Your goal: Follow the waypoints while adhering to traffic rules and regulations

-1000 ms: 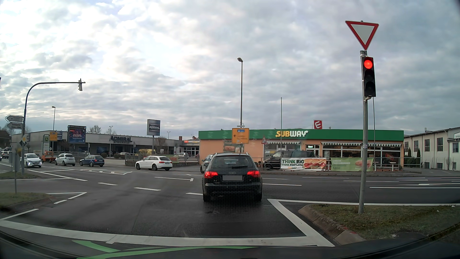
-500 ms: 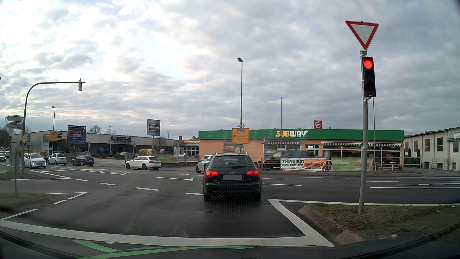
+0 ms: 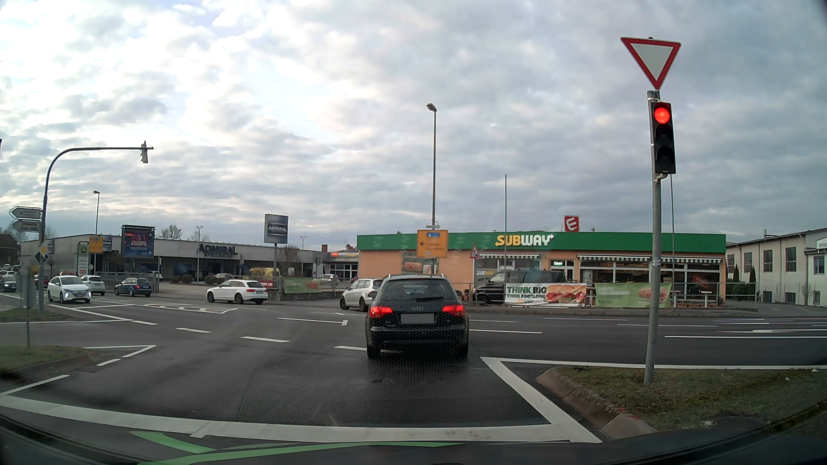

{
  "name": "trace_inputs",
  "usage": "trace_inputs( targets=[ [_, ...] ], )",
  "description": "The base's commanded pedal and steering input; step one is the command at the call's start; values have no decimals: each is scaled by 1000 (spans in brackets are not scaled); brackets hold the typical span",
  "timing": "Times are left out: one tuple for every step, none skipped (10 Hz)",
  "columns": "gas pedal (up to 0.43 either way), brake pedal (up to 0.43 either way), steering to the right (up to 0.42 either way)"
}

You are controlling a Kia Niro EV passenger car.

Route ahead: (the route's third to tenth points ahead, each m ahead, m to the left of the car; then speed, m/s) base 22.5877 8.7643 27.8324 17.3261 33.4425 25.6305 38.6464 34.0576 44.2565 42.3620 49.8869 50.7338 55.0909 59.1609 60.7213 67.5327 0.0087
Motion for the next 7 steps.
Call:
trace_inputs(
  targets=[
    [0, 305, 32],
    [0, 305, 32],
    [0, 305, 32],
    [0, 305, 32],
    [0, 305, 32],
    [0, 305, 32],
    [0, 305, 32]
  ],
)
